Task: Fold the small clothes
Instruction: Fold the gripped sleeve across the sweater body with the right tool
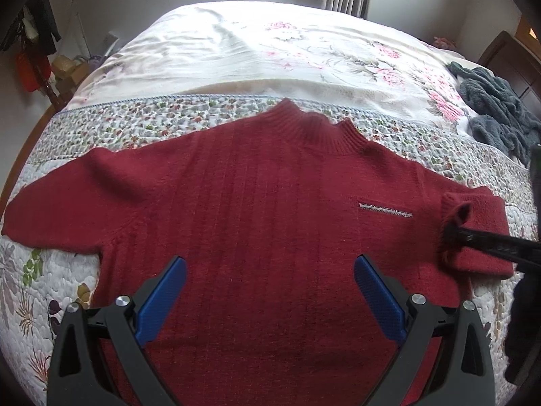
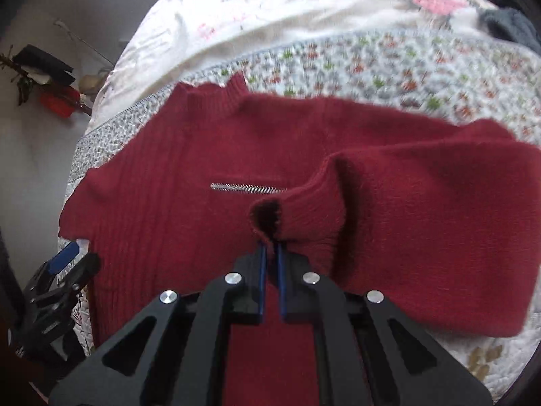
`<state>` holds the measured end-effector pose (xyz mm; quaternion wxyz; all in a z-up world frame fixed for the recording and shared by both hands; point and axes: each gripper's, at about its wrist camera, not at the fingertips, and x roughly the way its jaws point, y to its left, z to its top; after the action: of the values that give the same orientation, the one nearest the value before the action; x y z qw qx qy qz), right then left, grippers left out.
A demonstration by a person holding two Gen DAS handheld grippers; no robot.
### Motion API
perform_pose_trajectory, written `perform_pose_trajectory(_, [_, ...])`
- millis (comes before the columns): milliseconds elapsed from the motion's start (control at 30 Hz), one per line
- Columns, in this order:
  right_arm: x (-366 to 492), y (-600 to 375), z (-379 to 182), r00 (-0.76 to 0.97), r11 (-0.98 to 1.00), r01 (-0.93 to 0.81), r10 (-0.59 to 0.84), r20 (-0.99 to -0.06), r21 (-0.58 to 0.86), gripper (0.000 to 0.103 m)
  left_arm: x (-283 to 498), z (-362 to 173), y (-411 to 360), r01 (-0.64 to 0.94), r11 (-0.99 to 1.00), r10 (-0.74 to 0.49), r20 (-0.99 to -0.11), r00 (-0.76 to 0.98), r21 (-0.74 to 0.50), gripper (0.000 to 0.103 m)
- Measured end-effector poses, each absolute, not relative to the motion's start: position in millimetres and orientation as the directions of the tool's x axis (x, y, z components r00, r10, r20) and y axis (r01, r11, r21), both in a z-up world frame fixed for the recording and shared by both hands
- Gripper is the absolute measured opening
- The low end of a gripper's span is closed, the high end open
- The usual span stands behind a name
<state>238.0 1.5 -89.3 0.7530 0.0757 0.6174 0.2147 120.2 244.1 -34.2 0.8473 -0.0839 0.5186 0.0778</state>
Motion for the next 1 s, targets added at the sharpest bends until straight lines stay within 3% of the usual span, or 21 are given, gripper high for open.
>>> perform_pose_trajectory(133, [239.0,-3.6,-101.2,0.096,0.875,-0.201,0.466,-0.880,0.441,0.012,125.0,-36.0,239.4,-0.209,0.975,0.021,-0.895,0.445,-0.081,0.099])
perform_pose_trajectory(200, [235.0,-10.8,-92.1,0.083,0.833,-0.191,0.542,-0.836,0.520,0.029,128.7,-36.7,235.1,-0.198,0.975,-0.006,-0.898,0.441,-0.104,0.099])
perform_pose_trajectory(300, [224.0,-25.9,-70.7,0.118,0.807,-0.206,0.582,-0.805,0.553,0.043,136.8,-38.6,223.5,-0.177,0.972,-0.062,-0.898,0.435,-0.153,0.099])
perform_pose_trajectory(533, [192.5,-90.9,-50.5,0.212,0.878,-0.171,0.476,-0.854,0.447,0.043,166.7,-57.0,178.1,-0.113,0.949,-0.233,-0.895,0.379,-0.295,0.099])
perform_pose_trajectory(700, [172.9,-138.0,-60.0,0.233,0.900,-0.079,0.435,-0.870,0.429,0.043,195.7,-81.8,140.9,-0.089,0.923,-0.333,-0.894,0.300,-0.374,0.090])
perform_pose_trajectory(800, [164.9,-154.6,-69.0,0.238,0.899,-0.031,0.432,-0.870,0.438,0.043,209.8,-99.5,121.4,-0.095,0.909,-0.372,-0.894,0.249,-0.405,0.083])
perform_pose_trajectory(867, [160.9,-160.4,-71.2,0.245,0.903,-0.020,0.422,-0.873,0.430,0.043,214.8,-108.5,113.5,-0.104,0.899,-0.395,-0.892,0.221,-0.424,0.065])
perform_pose_trajectory(933, [157.6,-163.0,-71.4,0.253,0.907,-0.020,0.411,-0.876,0.420,0.043,216.3,-113.6,107.7,-0.114,0.904,-0.383,-0.900,0.209,-0.411,0.054])
perform_pose_trajectory(967, [155.8,-165.2,-71.0,0.256,0.907,-0.020,0.411,-0.875,0.420,0.043,215.1,-114.0,108.0,-0.118,0.914,-0.358,-0.909,0.212,-0.388,0.040])
perform_pose_trajectory(1000, [155.8,-163.5,-71.6,0.258,0.908,-0.019,0.410,-0.875,0.419,0.043,214.7,-113.6,108.2,-0.125,0.923,-0.333,-0.918,0.217,-0.364,0.034])
